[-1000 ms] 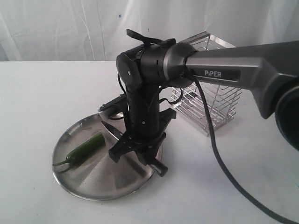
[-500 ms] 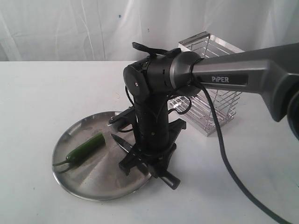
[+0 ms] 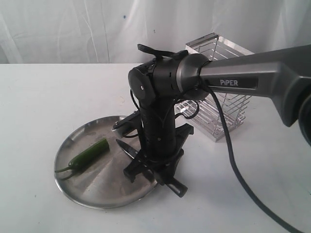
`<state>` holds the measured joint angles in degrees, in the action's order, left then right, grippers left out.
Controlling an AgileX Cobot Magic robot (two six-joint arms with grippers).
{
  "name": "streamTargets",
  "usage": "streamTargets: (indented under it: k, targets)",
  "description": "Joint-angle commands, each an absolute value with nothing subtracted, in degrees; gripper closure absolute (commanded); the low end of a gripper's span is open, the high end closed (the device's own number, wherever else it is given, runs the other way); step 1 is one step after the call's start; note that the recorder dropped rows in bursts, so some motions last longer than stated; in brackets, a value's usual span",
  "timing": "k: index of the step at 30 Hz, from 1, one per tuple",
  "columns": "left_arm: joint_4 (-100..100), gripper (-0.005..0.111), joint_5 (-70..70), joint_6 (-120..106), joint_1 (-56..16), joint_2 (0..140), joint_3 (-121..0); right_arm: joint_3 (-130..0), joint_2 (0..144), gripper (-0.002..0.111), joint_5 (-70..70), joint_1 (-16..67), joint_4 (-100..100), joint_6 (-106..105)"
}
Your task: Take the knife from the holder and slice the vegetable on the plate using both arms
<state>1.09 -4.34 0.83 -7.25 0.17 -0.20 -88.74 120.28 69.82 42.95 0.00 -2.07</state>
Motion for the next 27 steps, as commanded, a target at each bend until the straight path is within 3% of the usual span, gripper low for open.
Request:
streamTargets:
  k: [1, 8, 16, 19, 27]
  targets:
    - [0.99, 0.107, -4.31, 1.21, -7.61, 0.00, 0.00, -88.50, 119.55, 0.078, 69.96, 42.73, 0.00, -2.84]
    - [0.99, 0.107, -4.31, 1.21, -7.61, 0.00, 0.00, -88.87, 118.91, 0.078, 69.96, 42.73, 0.00, -2.74]
    - [0.99, 0.107, -4.31, 1.21, -7.61, 0.00, 0.00, -91.45, 107.24, 0.078, 69.96, 40.56, -5.58, -1.20]
    - [0.99, 0.107, -4.31, 1.21, -7.61, 0.00, 0.00, -89.15, 106.40, 0.078, 69.96, 34.94, 0.00, -2.23]
    - [0.99, 0.107, -4.31, 1.21, -7.61, 0.00, 0.00, -77.01, 106.62, 0.078, 69.96, 12.08, 40.81, -25.59]
